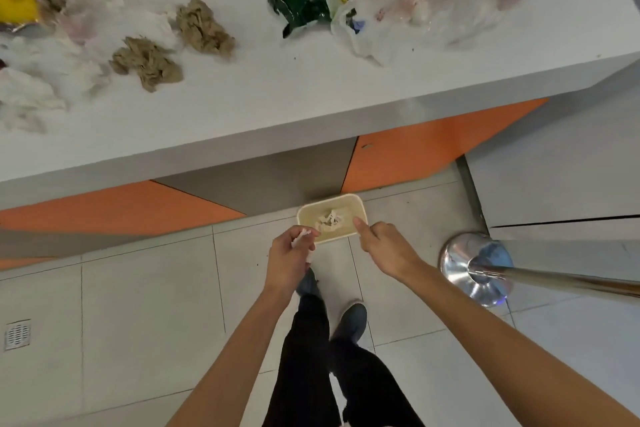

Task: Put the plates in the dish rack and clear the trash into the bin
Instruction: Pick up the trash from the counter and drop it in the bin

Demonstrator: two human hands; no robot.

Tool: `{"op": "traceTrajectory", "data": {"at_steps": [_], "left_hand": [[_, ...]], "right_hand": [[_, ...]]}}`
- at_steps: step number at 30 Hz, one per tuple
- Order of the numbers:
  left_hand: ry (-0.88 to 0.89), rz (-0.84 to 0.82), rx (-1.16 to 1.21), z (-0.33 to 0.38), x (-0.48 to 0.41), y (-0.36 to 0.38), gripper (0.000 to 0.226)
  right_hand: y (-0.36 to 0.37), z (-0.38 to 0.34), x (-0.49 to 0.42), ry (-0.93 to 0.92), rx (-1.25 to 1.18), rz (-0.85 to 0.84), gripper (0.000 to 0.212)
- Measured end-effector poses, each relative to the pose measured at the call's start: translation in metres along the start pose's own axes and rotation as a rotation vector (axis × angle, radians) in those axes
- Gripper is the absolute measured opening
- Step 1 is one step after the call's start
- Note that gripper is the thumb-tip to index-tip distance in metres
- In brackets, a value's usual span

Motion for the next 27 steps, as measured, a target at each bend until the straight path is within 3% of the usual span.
{"op": "traceTrajectory", "data": {"at_steps": [9, 12, 15, 23, 27], "left_hand": [[0.024, -0.027, 0.022, -0.085, -0.112, 0.028, 0.011], [-0.048, 0.004, 0.125, -0.13, -0.156, 0.03, 0.004], [-0.096, -0.005, 0.149, -0.174, -0.197, 0.034, 0.013], [-0.058, 0.004, 0.166, -0.234, -0.285, 0.055, 0.014], [-0.179, -0.006, 0.104, -0.255, -0.312, 0.063, 0.032]], "right_hand": [[0.048, 0.078, -0.114, 0.011, -0.114, 0.044, 0.005], [0.07, 0.106, -0.152, 0.056, -0.202, 0.006, 0.013], [0.097, 0.141, -0.191, 0.102, -0.267, 0.007, 0.014], [0.152, 0.201, -0.276, 0.112, -0.278, 0.119, 0.007], [0.158, 0.205, -0.295, 0.255, -0.495, 0.054, 0.037]]}}
Point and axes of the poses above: each hand's wrist, its own x-axis away from the middle knuckle, its own y-axis out of the palm, z = x × y, the point moved 6 cm from there along -x, towards the middle knuckle, and after that the axes turned 4 degrees about x, right-handed, at the moved point
